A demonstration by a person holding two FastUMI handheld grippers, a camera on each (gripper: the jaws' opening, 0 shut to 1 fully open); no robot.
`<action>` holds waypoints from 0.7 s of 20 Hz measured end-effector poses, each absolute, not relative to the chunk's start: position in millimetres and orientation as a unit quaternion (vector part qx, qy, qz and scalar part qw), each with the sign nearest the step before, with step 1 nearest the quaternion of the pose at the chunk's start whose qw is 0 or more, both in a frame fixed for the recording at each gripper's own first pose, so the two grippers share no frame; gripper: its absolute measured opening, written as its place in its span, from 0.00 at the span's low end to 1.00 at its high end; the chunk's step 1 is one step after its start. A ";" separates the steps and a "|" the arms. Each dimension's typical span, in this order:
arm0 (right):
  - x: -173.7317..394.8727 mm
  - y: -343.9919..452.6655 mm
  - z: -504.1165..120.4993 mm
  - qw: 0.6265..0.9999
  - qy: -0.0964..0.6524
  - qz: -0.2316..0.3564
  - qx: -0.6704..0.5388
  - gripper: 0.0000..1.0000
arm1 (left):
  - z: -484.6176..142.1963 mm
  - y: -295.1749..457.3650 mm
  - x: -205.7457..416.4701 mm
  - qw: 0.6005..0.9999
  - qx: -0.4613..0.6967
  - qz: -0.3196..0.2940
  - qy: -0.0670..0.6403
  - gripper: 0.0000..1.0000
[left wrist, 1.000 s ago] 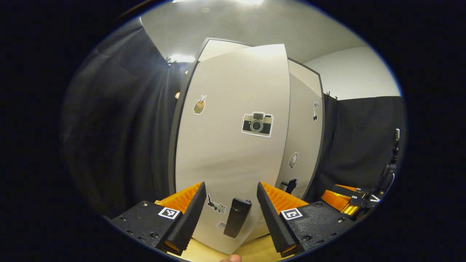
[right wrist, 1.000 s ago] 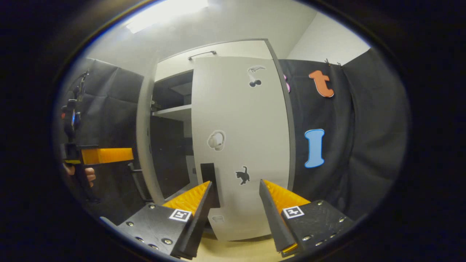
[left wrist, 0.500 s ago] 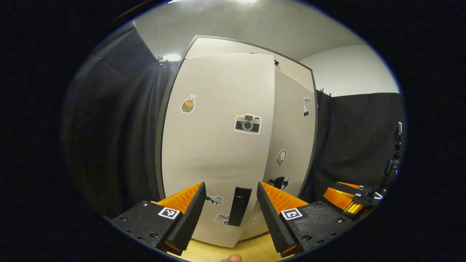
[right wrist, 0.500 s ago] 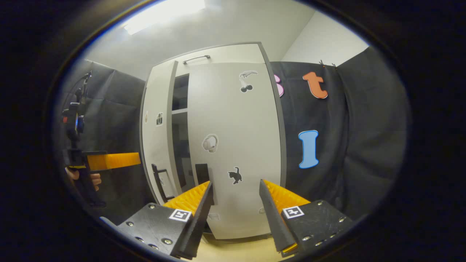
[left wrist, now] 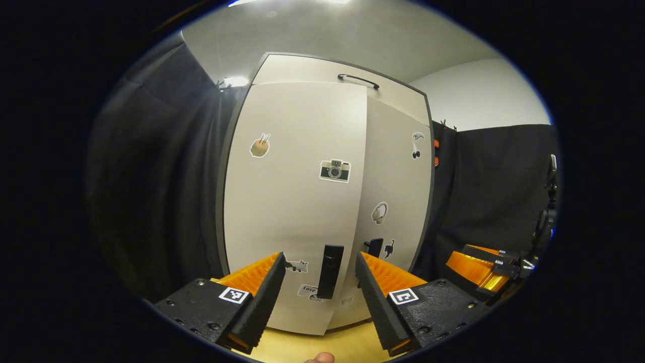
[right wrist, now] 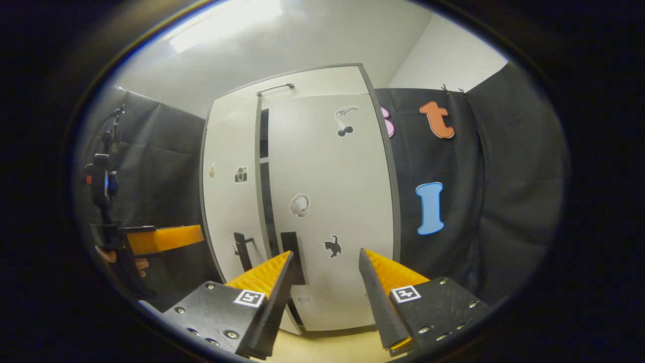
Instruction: Grab one shoe with the right hand and put it into the shoe cabinet, grab the other shoe with the left hand and put it into the shoe cabinet; then close the right door with the right hand and the left door with the left hand.
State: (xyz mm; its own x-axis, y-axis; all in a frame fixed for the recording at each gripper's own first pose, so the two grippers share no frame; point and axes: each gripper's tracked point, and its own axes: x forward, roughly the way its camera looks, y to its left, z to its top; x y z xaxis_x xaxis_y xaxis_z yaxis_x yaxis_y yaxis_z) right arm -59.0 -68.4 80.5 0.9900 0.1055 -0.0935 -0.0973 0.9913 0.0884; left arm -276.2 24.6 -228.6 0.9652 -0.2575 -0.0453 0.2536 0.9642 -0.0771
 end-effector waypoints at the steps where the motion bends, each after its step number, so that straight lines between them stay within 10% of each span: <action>1: -60.4 -69.1 83.5 0.997 0.045 0.048 0.042 0.76 | -227.3 26.3 -276.9 0.991 -0.033 -0.125 0.023 0.86; 8: -66.4 -67.9 98.9 0.998 0.024 0.043 0.035 0.99 | -221.6 26.3 -286.9 0.994 -0.016 -0.107 -0.004 0.86; 14: -72.4 -68.9 104.3 0.998 0.014 0.046 0.032 0.99 | -218.2 24.1 -305.0 0.995 -0.011 -0.096 -0.023 0.86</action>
